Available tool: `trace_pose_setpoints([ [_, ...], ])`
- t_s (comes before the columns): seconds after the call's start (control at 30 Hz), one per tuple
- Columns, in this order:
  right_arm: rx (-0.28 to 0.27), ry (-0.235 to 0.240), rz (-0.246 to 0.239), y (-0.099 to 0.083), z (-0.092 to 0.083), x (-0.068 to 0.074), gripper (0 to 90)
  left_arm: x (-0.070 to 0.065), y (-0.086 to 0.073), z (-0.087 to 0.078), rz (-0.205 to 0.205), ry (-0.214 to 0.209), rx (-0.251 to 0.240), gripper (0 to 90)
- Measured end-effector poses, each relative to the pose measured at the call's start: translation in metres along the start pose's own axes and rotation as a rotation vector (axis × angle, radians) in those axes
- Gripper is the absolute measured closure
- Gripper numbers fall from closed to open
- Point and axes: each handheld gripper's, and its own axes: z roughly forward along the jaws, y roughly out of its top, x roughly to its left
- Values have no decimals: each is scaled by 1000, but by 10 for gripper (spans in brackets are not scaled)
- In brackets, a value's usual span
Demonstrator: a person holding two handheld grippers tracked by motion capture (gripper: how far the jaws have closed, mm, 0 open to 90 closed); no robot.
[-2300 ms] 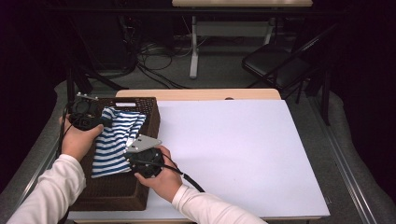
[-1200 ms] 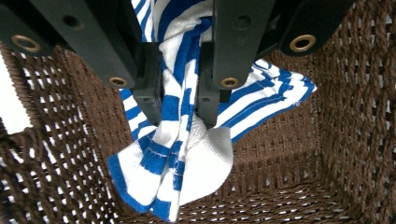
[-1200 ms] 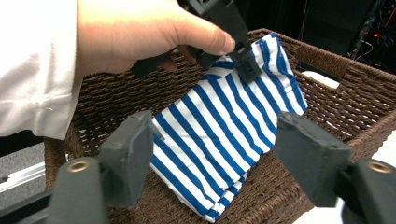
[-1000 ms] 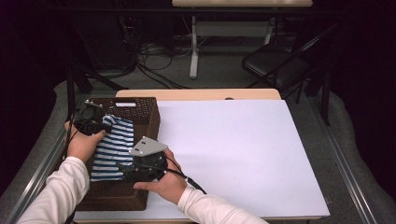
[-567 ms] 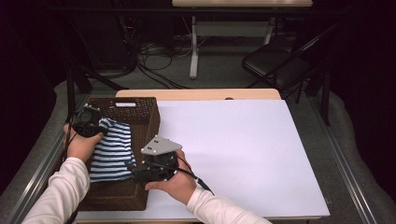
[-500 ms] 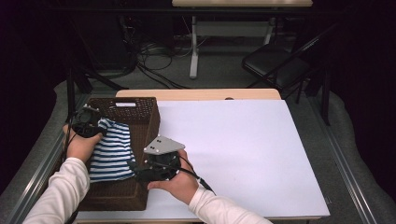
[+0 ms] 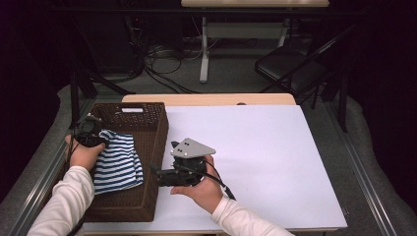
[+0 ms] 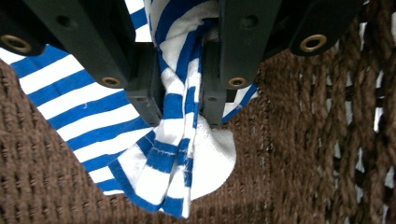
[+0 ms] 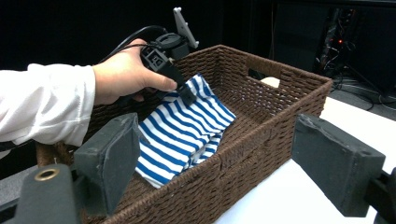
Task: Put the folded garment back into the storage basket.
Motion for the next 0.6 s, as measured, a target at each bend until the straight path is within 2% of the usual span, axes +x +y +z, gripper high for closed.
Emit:
trace_pose_setpoints([
  [0.2, -8, -15, 9, -2, -6, -5, 155, 0, -1, 0, -6, 23, 11, 688],
  [0.37, -11, -25, 16, -3, -11, -9, 155, 1, -1, 0, -32, 55, 19, 623],
  [0.47, -13, -26, 15, -3, -13, -10, 155, 0, 0, -2, -55, 49, 1, 574],
  [0.6, -11, -29, 16, -4, -15, -10, 155, -4, 1, -8, -38, 51, -23, 524],
])
